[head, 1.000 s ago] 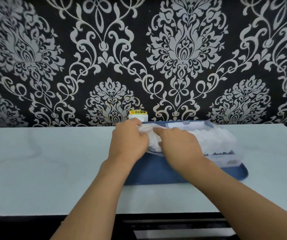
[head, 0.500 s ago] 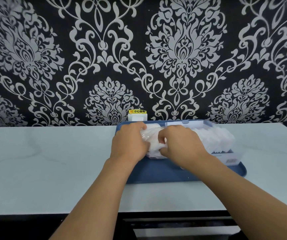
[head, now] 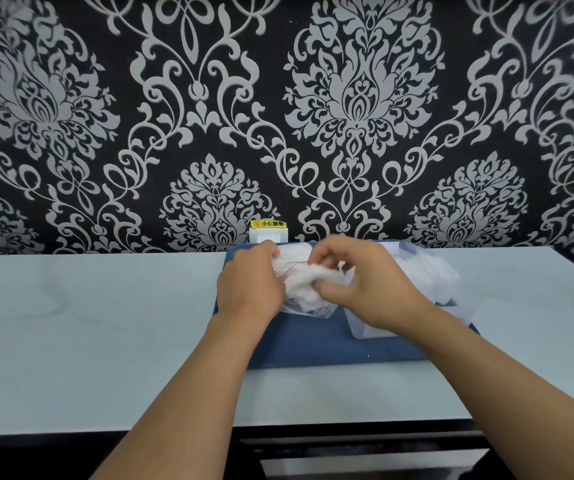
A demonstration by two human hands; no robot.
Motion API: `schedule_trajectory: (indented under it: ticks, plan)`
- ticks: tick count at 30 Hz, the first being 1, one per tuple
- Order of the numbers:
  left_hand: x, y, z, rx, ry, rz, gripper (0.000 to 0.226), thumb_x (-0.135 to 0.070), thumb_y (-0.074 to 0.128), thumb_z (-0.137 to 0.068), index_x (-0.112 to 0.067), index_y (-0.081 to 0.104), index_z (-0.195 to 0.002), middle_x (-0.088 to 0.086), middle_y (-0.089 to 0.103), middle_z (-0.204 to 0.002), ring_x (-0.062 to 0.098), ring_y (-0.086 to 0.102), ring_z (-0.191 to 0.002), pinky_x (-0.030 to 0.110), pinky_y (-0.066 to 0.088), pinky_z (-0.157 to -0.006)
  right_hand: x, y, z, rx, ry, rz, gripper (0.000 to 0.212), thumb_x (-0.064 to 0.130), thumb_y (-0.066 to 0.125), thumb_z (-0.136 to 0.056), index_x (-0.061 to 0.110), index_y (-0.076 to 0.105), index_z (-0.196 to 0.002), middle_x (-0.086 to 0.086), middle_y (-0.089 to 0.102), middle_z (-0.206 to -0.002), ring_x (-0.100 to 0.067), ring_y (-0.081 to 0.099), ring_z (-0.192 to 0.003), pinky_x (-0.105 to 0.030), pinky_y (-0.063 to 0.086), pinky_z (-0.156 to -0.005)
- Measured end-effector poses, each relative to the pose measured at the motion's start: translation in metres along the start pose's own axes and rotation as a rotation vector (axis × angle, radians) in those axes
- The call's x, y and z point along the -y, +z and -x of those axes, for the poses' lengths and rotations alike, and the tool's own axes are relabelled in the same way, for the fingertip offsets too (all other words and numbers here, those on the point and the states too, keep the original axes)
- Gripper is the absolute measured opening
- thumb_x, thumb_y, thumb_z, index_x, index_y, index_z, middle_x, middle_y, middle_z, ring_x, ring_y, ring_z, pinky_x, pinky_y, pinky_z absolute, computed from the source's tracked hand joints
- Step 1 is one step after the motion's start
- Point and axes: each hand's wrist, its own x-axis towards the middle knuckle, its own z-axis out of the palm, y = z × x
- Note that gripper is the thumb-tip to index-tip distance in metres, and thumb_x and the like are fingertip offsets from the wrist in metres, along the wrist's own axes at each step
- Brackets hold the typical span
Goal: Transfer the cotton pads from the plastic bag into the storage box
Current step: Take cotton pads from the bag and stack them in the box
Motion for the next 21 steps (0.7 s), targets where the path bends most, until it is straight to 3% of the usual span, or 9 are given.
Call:
schedule_trajectory:
  ticks: [2,6,9,11,14,17,21]
  plan:
    - [0.0,-0.002,-0.001,0.015,-0.016,0.018,0.043,-0.02,0.066,-0.084,-0.03,0.059,-0.125,0.004,0.065,-0.113,0.029,0.06,-0.103,0.032,0.044,-0.073,0.003,-0.007,-0.001,-0.086,0.089,-0.274,0.031,-0.005,0.067,-0.083,0.017,0.071,-0.104,-0.001,0.073,-0.092,-0.008,0.064,-0.079,-0.015,0.05,-0.067]
    - [-0.002,-0.012,0.003,0.057,0.055,0.003,0.066,-0.033,0.068,-0.073,-0.028,0.05,-0.136,0.0,0.052,-0.126,0.025,0.048,-0.12,0.034,0.045,-0.09,-0.001,-0.018,0.0,-0.059,0.36,-0.788,0.028,-0.009,0.051,-0.093,0.004,0.07,-0.109,-0.011,0.075,-0.104,-0.019,0.07,-0.092,-0.032,0.059,-0.086]
    - [-0.017,-0.024,0.017,-0.015,0.162,0.511,0.071,-0.035,0.058,-0.069,-0.028,0.049,-0.14,-0.008,0.043,-0.136,0.014,0.041,-0.129,0.029,0.036,-0.106,0.003,-0.019,-0.001,-0.032,0.475,-1.057,0.028,-0.009,0.044,-0.094,-0.003,0.065,-0.11,-0.017,0.073,-0.106,-0.023,0.071,-0.094,-0.038,0.06,-0.087]
    - [-0.036,-0.026,0.027,0.058,0.088,0.92,0.066,-0.038,0.055,-0.076,-0.027,0.048,-0.141,-0.011,0.047,-0.14,0.006,0.045,-0.13,0.026,0.036,-0.109,0.009,-0.015,-0.002,0.012,0.461,-1.163,0.032,-0.008,0.041,-0.094,-0.007,0.061,-0.118,-0.021,0.07,-0.112,-0.026,0.069,-0.1,-0.042,0.058,-0.089]
    - [-0.063,-0.013,0.031,0.182,-0.027,1.158,0.054,-0.053,0.05,-0.093,-0.028,0.048,-0.14,-0.009,0.055,-0.138,0.006,0.052,-0.127,0.03,0.04,-0.111,0.018,-0.003,-0.002,0.115,0.375,-1.178,0.038,-0.001,0.037,-0.095,-0.009,0.056,-0.127,-0.019,0.068,-0.117,-0.025,0.065,-0.11,-0.038,0.058,-0.086]
    - [-0.069,-0.001,0.024,0.082,-0.027,1.17,0.047,-0.057,0.04,-0.097,-0.03,0.052,-0.134,-0.011,0.058,-0.135,0.007,0.053,-0.128,0.038,0.04,-0.114,0.018,0.0,-0.004,0.128,0.354,-1.16,0.036,0.008,0.04,-0.1,-0.005,0.058,-0.129,-0.017,0.067,-0.124,-0.021,0.063,-0.115,-0.033,0.056,-0.084]
    - [-0.066,0.008,0.017,0.169,0.068,1.078,0.058,-0.062,0.032,-0.093,-0.031,0.046,-0.14,-0.014,0.054,-0.136,-0.004,0.049,-0.124,0.025,0.037,-0.111,0.003,-0.013,-0.008,0.016,0.357,-0.924,0.026,0.011,0.057,-0.1,-0.001,0.067,-0.12,-0.013,0.074,-0.11,-0.023,0.071,-0.102,-0.03,0.059,-0.08]
